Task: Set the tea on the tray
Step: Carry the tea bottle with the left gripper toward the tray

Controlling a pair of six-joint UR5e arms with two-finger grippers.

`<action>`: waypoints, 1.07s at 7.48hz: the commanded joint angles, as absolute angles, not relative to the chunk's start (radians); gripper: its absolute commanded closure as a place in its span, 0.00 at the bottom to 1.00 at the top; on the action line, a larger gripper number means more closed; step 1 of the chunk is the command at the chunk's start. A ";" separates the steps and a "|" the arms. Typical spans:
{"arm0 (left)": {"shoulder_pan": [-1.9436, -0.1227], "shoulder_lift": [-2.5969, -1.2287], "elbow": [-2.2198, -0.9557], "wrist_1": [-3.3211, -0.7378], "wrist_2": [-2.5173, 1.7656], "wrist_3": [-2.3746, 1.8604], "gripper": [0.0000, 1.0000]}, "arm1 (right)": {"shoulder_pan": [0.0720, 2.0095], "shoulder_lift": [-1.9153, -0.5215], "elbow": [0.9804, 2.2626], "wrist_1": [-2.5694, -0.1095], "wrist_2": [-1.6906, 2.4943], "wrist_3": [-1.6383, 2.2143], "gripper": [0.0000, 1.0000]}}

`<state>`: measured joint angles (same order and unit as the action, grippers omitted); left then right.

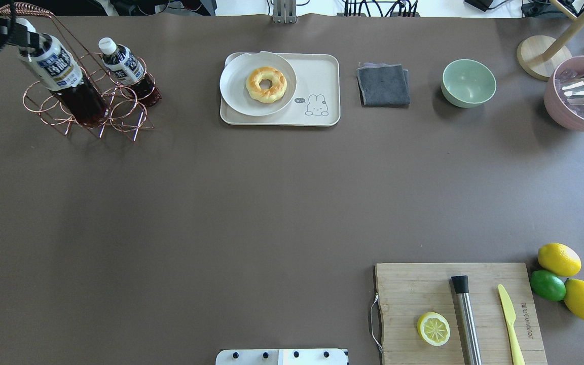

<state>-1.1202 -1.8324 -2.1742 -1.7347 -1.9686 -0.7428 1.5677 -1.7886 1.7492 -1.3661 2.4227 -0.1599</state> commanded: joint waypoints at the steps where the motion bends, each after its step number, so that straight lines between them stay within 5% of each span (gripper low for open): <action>1: -0.834 -2.031 -2.230 -1.512 -1.741 -0.882 1.00 | 1.566 -1.784 1.750 -1.347 2.422 -0.164 0.00; 3: -0.619 -2.236 -2.166 -1.361 -1.547 -0.906 1.00 | 1.554 -1.776 1.752 -1.347 2.422 -0.163 0.00; 8: -0.483 -2.330 -1.872 -1.683 -1.496 -0.784 1.00 | 1.539 -1.790 1.733 -1.262 2.461 -0.163 0.00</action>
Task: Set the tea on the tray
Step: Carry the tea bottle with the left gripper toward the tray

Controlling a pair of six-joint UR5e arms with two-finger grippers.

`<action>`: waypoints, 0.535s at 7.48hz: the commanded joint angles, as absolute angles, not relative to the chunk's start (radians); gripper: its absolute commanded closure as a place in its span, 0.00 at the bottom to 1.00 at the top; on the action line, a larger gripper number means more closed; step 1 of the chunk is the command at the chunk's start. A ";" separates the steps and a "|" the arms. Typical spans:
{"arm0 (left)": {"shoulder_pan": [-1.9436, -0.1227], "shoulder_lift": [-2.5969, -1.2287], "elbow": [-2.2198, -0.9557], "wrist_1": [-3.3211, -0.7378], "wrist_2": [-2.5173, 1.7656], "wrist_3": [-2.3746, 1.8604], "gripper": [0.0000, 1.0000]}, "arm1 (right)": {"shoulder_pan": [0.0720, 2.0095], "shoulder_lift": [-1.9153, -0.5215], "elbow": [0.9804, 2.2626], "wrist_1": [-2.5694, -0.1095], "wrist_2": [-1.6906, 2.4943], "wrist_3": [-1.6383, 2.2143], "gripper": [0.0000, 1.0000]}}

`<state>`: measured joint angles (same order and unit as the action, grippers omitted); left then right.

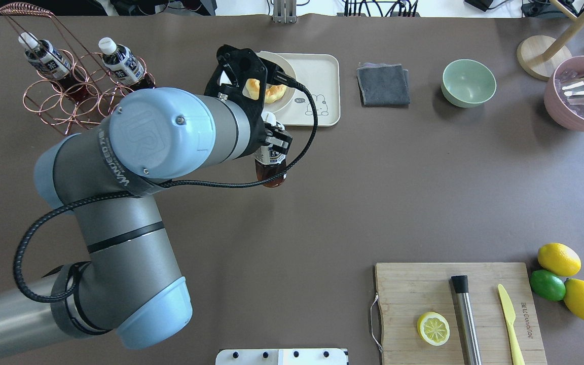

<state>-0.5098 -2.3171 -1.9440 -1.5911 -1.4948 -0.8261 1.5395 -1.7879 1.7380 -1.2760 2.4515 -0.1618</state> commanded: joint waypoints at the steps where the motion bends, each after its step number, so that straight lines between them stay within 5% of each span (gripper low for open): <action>1: -0.482 -2.332 -1.864 -1.684 -1.511 -0.781 1.00 | 1.539 -1.789 1.733 -1.261 2.461 -0.161 0.00; 4: -0.474 -2.321 -1.865 -1.686 -1.545 -0.753 1.00 | 1.536 -1.784 1.736 -1.261 2.462 -0.161 0.00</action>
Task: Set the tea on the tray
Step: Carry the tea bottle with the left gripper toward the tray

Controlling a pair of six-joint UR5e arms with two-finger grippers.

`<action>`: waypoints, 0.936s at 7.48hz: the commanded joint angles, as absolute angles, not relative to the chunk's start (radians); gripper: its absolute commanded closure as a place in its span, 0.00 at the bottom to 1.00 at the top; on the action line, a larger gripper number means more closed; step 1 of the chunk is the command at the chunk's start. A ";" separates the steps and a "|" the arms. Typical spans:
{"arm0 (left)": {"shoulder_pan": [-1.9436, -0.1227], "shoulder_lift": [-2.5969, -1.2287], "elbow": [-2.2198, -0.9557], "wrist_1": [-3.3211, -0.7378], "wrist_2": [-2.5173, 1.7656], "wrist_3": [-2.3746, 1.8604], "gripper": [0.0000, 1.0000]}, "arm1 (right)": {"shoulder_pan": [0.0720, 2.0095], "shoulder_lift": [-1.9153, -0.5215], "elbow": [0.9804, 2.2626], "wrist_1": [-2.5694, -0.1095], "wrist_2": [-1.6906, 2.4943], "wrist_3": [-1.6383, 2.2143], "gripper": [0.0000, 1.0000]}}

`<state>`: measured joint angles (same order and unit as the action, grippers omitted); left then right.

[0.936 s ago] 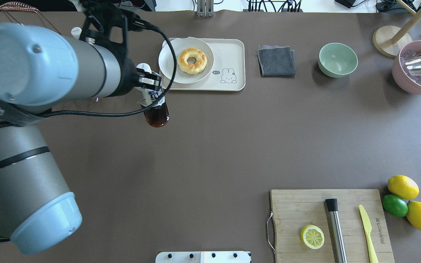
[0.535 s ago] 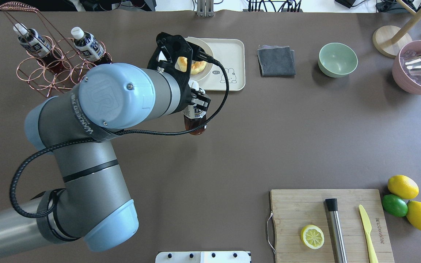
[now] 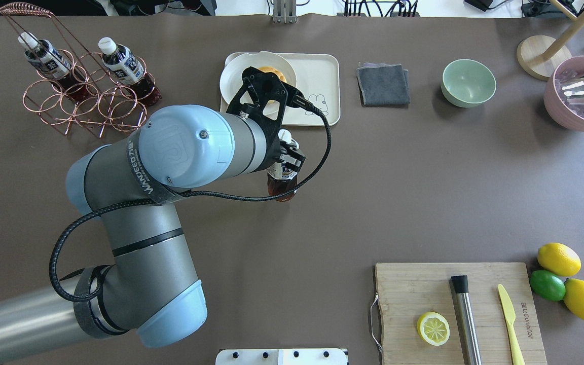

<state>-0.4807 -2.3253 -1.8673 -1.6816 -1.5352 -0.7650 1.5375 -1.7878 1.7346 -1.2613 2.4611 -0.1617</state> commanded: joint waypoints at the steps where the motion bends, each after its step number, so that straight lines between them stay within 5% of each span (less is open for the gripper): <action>1: -0.469 -2.322 -1.868 -1.686 -1.546 -0.755 1.00 | 1.536 -1.783 1.740 -1.259 2.462 -0.161 0.00; 7: -0.457 -2.319 -1.847 -1.684 -1.545 -0.769 1.00 | 1.531 -1.782 1.740 -1.259 2.462 -0.161 0.00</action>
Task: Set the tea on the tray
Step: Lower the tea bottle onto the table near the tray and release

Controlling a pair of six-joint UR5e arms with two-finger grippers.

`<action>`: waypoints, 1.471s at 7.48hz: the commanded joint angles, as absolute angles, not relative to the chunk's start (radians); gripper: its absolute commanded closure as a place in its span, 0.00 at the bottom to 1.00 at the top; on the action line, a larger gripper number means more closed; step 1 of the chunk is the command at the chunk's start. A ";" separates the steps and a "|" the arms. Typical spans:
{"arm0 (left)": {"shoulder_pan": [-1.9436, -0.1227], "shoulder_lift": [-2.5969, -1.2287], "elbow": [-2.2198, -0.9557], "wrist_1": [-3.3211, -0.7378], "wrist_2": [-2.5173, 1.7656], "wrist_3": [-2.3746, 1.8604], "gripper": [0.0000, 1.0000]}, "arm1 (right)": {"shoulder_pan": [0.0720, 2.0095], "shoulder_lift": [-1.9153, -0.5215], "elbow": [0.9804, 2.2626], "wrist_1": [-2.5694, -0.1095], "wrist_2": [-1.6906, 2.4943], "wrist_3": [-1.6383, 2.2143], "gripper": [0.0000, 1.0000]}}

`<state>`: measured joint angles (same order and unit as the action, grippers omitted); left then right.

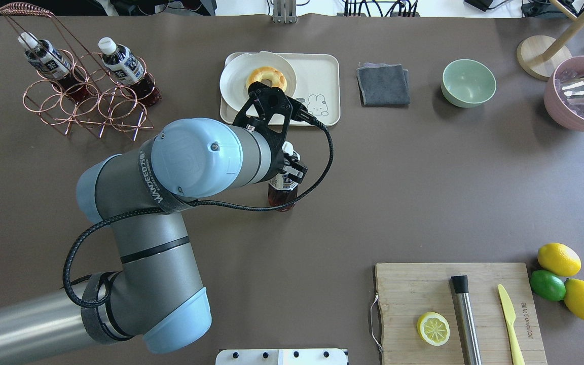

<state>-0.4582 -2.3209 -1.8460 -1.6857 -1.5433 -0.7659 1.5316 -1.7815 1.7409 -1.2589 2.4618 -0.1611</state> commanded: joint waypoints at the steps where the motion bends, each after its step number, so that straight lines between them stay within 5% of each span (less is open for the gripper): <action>1: -0.457 -2.319 -1.847 -1.683 -1.546 -0.769 1.00 | 1.528 -1.782 1.738 -1.259 2.461 -0.161 0.00; 4: -0.442 -2.318 -1.844 -1.678 -1.543 -0.769 0.97 | 1.528 -1.782 1.735 -1.261 2.462 -0.160 0.00; 5: -0.442 -2.318 -1.844 -1.677 -1.543 -0.769 0.87 | 1.528 -1.782 1.736 -1.261 2.462 -0.160 0.00; 6: -0.440 -2.319 -1.844 -1.674 -1.542 -0.772 0.61 | 1.528 -1.782 1.736 -1.261 2.462 -0.160 0.00; 7: -0.442 -2.318 -1.844 -1.674 -1.543 -0.772 0.25 | 1.528 -1.782 1.736 -1.261 2.462 -0.160 0.00; 9: -0.442 -2.316 -1.845 -1.674 -1.539 -0.803 0.10 | 1.528 -1.784 1.733 -1.261 2.494 -0.155 0.00; 11: -0.442 -2.313 -1.859 -1.672 -1.539 -0.828 0.10 | 1.528 -1.779 1.735 -1.259 2.543 -0.152 0.00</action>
<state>-0.4417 -2.3151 -1.8471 -1.6735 -1.5391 -0.8090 1.5278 -1.7835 1.7341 -1.2609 2.5042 -0.1547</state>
